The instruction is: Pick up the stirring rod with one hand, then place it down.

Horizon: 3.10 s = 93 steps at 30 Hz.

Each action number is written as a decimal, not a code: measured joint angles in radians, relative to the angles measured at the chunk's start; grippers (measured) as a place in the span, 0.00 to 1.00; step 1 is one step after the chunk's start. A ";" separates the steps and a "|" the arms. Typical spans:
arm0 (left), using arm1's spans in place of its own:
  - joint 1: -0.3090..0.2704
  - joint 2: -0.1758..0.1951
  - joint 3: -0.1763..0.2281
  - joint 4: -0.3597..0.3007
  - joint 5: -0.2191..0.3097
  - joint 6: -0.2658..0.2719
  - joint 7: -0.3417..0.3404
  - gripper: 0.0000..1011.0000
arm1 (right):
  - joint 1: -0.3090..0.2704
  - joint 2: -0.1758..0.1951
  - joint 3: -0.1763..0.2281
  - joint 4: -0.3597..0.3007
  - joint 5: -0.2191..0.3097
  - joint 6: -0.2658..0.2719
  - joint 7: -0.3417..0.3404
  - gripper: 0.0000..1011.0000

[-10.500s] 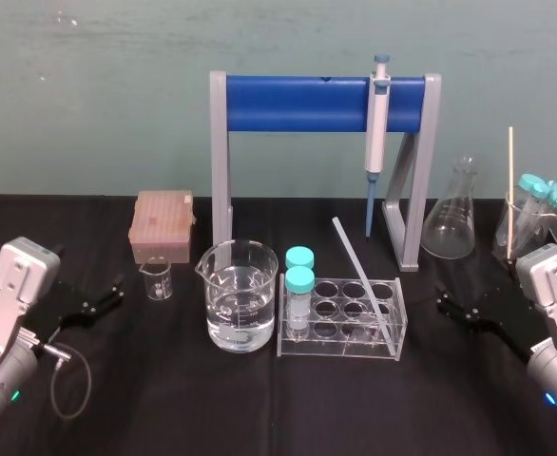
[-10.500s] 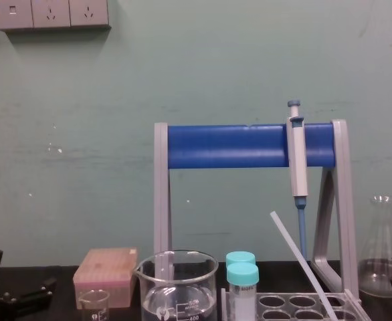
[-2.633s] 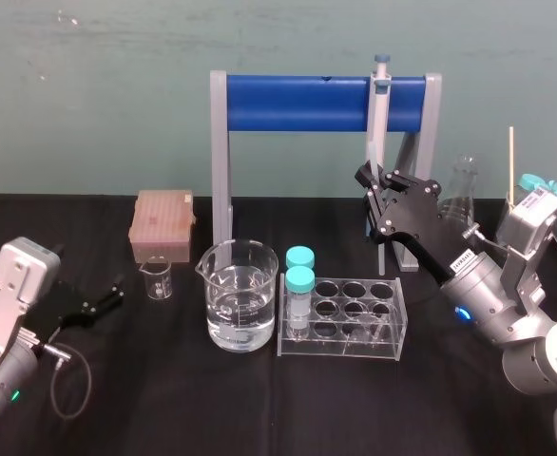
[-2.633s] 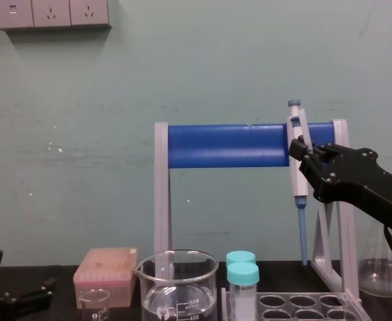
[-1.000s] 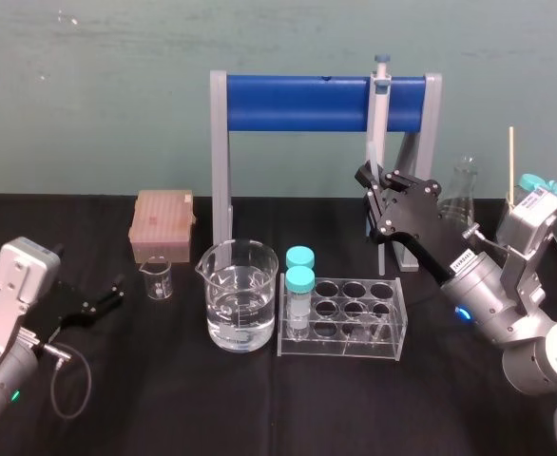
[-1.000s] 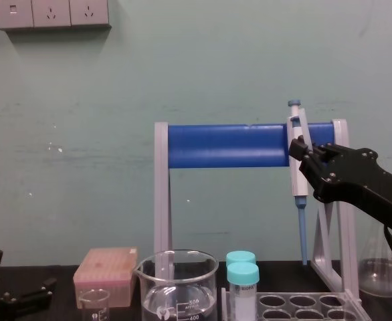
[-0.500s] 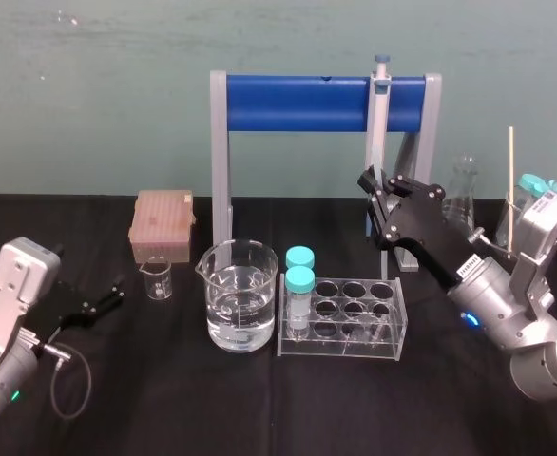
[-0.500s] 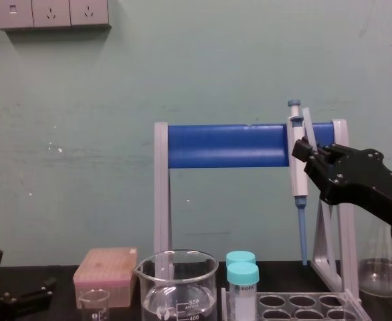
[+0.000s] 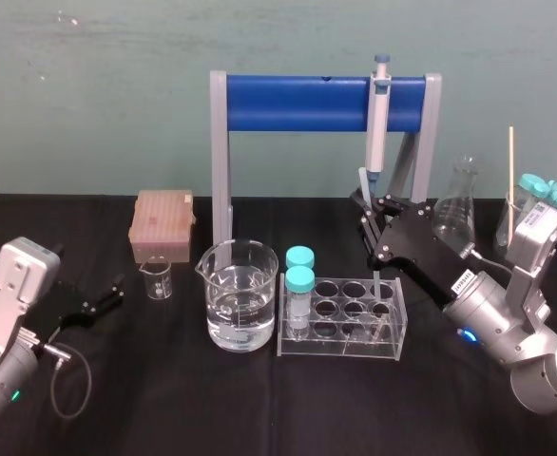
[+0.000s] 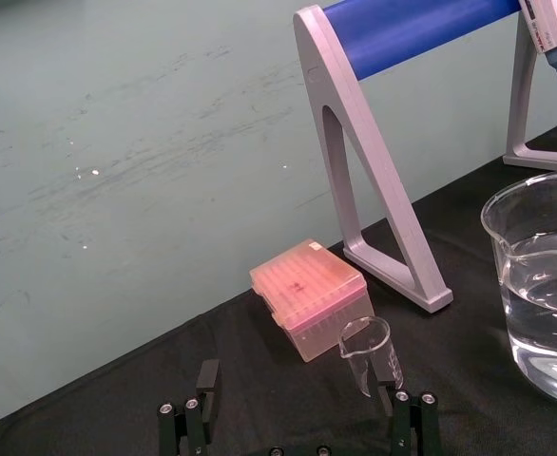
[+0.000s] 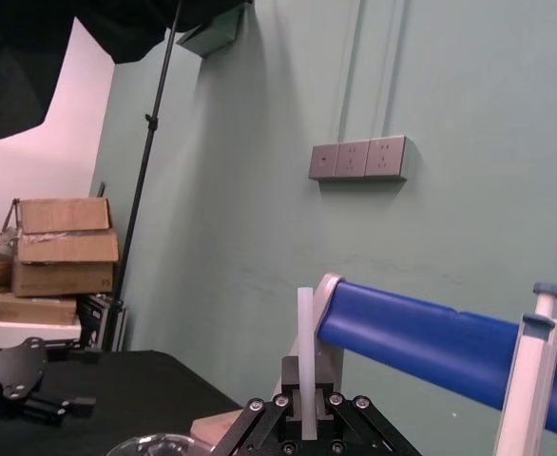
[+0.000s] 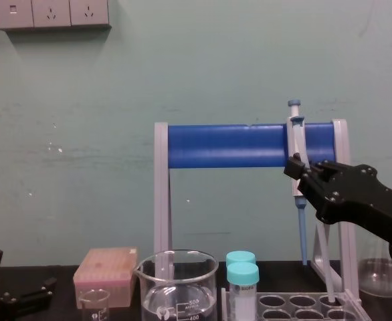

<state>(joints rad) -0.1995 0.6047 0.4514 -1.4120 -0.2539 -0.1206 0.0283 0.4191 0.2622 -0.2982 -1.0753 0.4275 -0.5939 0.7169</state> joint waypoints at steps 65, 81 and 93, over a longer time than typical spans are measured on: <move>0.000 0.000 0.000 0.000 0.000 0.000 0.000 0.99 | 0.035 -0.022 -0.018 0.171 0.043 0.085 0.036 0.07; 0.000 0.000 0.000 0.000 0.000 0.000 0.000 0.99 | 0.034 -0.022 -0.018 0.171 0.042 0.083 0.035 0.27; 0.000 0.000 0.000 0.000 0.000 0.000 0.000 0.99 | 0.034 -0.022 -0.018 0.170 0.042 0.082 0.035 0.64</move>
<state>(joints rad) -0.1995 0.6047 0.4514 -1.4119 -0.2539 -0.1205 0.0283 0.4535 0.2406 -0.3162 -0.9056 0.4693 -0.5119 0.7520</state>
